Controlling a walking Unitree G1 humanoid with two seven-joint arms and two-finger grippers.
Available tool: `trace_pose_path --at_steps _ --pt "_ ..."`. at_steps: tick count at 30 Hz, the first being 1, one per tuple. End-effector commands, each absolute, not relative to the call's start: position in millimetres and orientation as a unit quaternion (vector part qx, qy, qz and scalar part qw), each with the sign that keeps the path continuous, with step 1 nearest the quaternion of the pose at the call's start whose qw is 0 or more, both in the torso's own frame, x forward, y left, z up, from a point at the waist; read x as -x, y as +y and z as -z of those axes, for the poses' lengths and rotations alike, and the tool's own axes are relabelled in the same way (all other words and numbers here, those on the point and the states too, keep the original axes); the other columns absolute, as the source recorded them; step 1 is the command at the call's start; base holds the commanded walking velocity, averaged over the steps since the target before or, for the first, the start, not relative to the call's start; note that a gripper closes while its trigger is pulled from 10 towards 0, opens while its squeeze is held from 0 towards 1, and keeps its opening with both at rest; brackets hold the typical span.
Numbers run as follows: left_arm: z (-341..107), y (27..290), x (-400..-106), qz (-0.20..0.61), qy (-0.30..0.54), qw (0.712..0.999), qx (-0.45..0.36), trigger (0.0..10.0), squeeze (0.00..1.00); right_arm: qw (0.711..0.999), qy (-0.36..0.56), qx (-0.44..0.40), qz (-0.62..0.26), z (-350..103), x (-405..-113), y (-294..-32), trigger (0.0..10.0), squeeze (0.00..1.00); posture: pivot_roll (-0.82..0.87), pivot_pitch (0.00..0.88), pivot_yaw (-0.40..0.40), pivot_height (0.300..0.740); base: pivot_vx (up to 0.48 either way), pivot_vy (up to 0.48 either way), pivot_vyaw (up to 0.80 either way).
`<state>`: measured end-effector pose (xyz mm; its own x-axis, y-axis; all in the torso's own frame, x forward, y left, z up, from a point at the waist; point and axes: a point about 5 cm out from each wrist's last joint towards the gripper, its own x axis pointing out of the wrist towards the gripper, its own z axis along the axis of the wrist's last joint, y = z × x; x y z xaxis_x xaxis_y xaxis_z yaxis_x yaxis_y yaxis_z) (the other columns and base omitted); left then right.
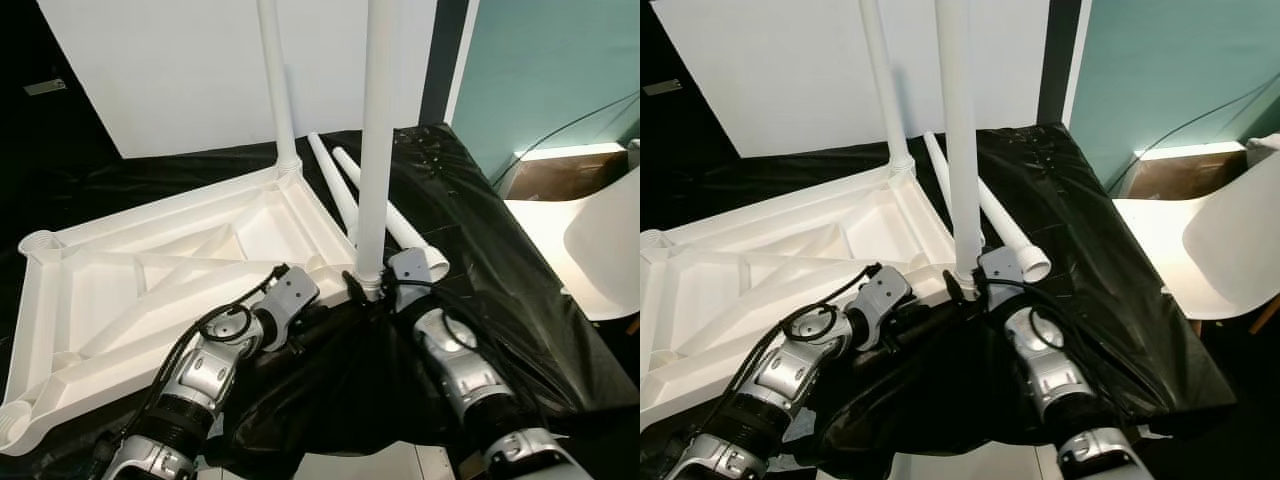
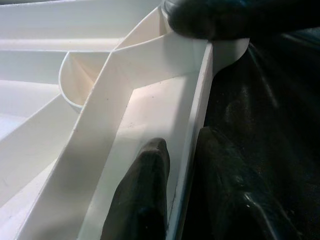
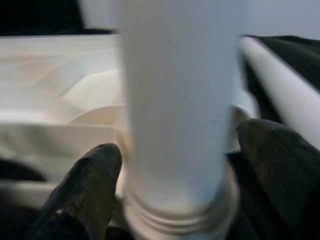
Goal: Building children table
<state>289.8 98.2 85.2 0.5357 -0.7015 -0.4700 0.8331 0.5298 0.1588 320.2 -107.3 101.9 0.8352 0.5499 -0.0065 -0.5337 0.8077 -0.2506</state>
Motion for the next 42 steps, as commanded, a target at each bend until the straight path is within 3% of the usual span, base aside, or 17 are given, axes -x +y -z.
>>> trace_pose_path --at_steps 1,11,12,13,14,25,28,30,31,32,35,42 --pt "-47 95 -266 0.492 0.265 0.812 -0.169 10.0 0.0 0.926 -0.03 0.148 -0.347 -113 -329 -117 10.0 0.0 -0.05 0.0 0.022 0.74 0.0 0.0 0.0" --pt "-48 93 -269 0.492 0.261 0.813 -0.17 10.0 0.0 0.894 -0.023 0.172 -0.414 -130 -345 -126 10.0 0.0 -0.04 0.0 0.022 0.74 0.0 0.0 0.0" --pt "-48 94 -269 0.491 0.261 0.814 -0.17 10.0 0.0 0.889 -0.017 0.171 -0.425 -129 -345 -125 3.1 0.0 -0.03 0.0 0.022 0.74 0.0 0.0 0.0" --pt "-48 94 -269 0.491 0.261 0.814 -0.17 10.0 0.0 0.889 -0.017 0.171 -0.425 -129 -345 -125 3.1 0.0 -0.03 0.0 0.022 0.74 0.0 0.0 0.0" --pt "-48 95 -268 0.491 0.261 0.814 -0.17 10.0 0.0 0.886 -0.011 0.168 -0.433 -128 -346 -124 0.0 0.0 -0.03 0.0 0.022 0.74 0.0 0.0 0.0" --pt "-49 99 -267 0.485 0.263 0.816 -0.171 10.0 0.0 0.88 0.019 0.129 -0.456 -124 -349 -125 0.0 0.0 -0.01 0.0 0.019 0.74 0.0 0.0 0.0" --pt "-49 99 -268 0.484 0.263 0.817 -0.171 10.0 0.0 0.904 0.012 0.107 -0.414 -124 -352 -127 0.0 0.0 -0.01 0.0 0.013 0.74 0.0 0.0 0.0" --pt "-49 99 -268 0.482 0.262 0.818 -0.171 10.0 0.0 0.949 -0.008 0.088 -0.301 -121 -355 -131 0.0 0.0 -0.01 0.0 0.008 0.74 0.0 0.0 0.0" --pt "-49 99 -268 0.482 0.262 0.818 -0.171 10.0 0.0 0.949 -0.008 0.088 -0.301 -121 -355 -131 0.0 0.0 -0.01 0.0 0.008 0.74 0.0 0.0 0.0" --pt "-49 98 -269 0.481 0.261 0.819 -0.17 10.0 0.0 0.982 -0.028 0.08 -0.168 -111 -347 -137 0.0 0.0 -0.01 0.0 0.006 0.74 0.0 0.0 0.0" --pt "-49 98 -269 0.481 0.261 0.819 -0.17 10.0 0.0 0.982 -0.028 0.08 -0.168 -111 -347 -137 0.0 0.0 -0.01 0.0 0.006 0.74 0.0 0.0 0.0" --pt "-48 101 -267 0.48 0.264 0.819 -0.171 10.0 0.0 0.997 -0.034 0.023 -0.06 -96 -325 -128 0.0 0.0 -0.01 0.0 0.013 0.74 0.0 0.0 0.0"
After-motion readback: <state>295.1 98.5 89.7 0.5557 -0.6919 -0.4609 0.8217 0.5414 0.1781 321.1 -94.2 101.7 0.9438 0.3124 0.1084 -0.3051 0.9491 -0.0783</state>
